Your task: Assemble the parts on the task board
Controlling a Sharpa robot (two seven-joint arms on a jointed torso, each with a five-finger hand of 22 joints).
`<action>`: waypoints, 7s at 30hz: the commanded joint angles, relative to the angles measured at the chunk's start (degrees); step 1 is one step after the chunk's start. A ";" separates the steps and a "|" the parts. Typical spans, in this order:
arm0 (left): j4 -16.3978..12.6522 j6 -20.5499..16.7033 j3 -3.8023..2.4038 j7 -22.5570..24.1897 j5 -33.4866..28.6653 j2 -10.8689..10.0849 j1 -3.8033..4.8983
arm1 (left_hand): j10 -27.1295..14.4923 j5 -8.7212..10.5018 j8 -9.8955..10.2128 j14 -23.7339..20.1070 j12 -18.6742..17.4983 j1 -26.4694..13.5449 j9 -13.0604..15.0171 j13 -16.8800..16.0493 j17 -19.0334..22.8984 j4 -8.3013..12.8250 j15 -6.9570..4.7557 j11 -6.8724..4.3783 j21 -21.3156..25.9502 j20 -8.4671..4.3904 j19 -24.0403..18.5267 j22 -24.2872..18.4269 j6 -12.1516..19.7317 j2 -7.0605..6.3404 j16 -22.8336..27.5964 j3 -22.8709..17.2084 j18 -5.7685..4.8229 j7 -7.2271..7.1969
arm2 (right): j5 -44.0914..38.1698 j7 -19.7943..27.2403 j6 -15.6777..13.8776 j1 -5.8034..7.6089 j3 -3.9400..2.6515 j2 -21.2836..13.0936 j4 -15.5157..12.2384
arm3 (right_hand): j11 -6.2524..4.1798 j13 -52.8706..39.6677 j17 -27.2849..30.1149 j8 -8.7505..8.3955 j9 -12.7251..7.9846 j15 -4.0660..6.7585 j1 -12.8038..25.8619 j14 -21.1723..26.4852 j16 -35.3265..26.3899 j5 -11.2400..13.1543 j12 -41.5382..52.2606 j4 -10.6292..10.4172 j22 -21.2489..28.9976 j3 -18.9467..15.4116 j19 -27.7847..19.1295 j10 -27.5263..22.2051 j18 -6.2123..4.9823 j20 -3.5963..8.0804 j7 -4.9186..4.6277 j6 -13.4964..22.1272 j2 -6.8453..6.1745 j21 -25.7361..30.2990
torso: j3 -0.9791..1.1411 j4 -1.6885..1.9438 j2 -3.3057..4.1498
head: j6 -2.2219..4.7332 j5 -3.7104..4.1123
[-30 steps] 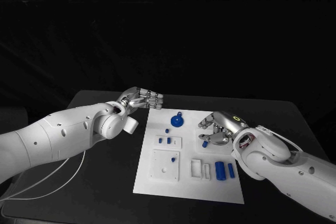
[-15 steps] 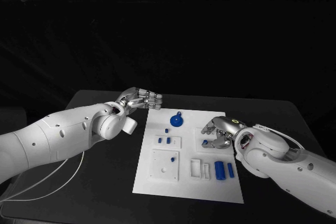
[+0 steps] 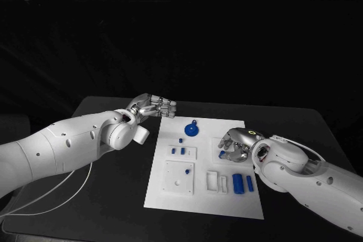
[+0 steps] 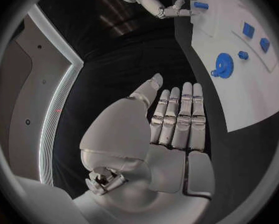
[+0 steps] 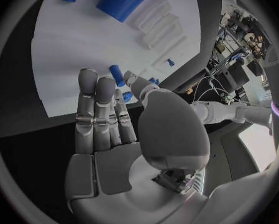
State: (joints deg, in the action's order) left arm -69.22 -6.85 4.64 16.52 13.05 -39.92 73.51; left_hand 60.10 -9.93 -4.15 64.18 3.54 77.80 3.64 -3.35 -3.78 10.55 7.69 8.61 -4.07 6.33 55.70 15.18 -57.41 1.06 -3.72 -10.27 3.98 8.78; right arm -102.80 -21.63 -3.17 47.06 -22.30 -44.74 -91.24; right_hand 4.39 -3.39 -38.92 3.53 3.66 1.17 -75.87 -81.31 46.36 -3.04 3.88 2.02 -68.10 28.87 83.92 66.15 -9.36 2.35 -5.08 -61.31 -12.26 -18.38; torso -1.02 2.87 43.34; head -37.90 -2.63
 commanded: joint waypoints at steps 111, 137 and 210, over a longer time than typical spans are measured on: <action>3.61 1.31 -0.03 -0.22 -0.28 4.13 -0.14 | -0.24 0.28 -0.20 -0.72 0.20 0.12 0.00 0.04 0.04 0.00 0.02 0.04 -0.29 0.15 0.17 -1.34 -0.07 0.46 0.20 0.29 -0.91 0.07 | -8.68 2.53 -7.24 2.19 15.94 12.70 -2.42 | -3.29 -0.18 -2.27 0.17 0.58 2.94 0.70 -1.66 -1.78 0.27 -0.35 9.01 -3.06 7.59 2.42 12.30 2.35 3.12 0.80 -12.32 5.65 -6.15 | -0.01 -0.13 -0.14 | -1.28 -4.65; 3.62 1.57 -0.03 -0.56 -0.28 3.95 -0.18 | -0.33 0.32 -0.16 -0.81 0.20 0.09 -0.01 0.04 0.04 -0.10 0.05 0.07 -0.30 0.19 0.19 -1.72 0.12 0.43 0.21 0.35 -0.91 0.12 | -9.69 1.40 -4.88 2.20 15.93 11.62 -3.06 | -3.30 -0.18 -2.33 0.16 0.59 2.94 0.79 -1.67 -1.79 0.27 -0.35 9.04 -3.17 7.77 2.43 12.35 2.28 3.12 0.80 -12.36 5.58 -6.23 | -0.04 -0.20 -0.17 | -1.42 -5.07; 3.80 2.51 0.00 -1.53 -0.16 3.96 -0.20 | -0.50 0.49 -0.22 -1.10 0.22 0.43 0.00 0.04 0.04 -0.32 0.16 0.13 -0.29 0.30 0.14 -2.75 0.17 0.40 0.21 0.61 -0.93 0.12 | -7.79 1.25 -9.27 2.40 16.27 13.28 -3.11 | -0.77 -0.04 -0.11 0.04 0.04 1.05 2.94 -1.14 -1.27 -1.44 -0.48 3.83 -0.43 5.24 2.46 3.41 -0.20 0.83 -0.19 -2.58 -1.55 -1.21 | 0.00 -0.19 -0.15 | -1.56 -4.64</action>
State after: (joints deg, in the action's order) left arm -65.31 -5.19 4.67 14.77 13.05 -35.99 73.29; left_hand 59.88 -9.70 -4.15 63.56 3.54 78.03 3.64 -3.35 -3.78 10.18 7.90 8.82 -4.07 6.34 55.69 12.48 -57.41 1.29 -3.72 -9.90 3.99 8.79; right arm -110.80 -20.86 -10.56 49.51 -6.04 -31.37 -94.06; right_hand 3.67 -3.48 -39.06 3.70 3.72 2.04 -72.99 -82.17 44.87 -4.22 3.31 5.98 -68.57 34.06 84.03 69.24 -9.05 3.45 -5.19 -64.23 -13.61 -19.21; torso -1.03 2.71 43.18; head -39.51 -7.26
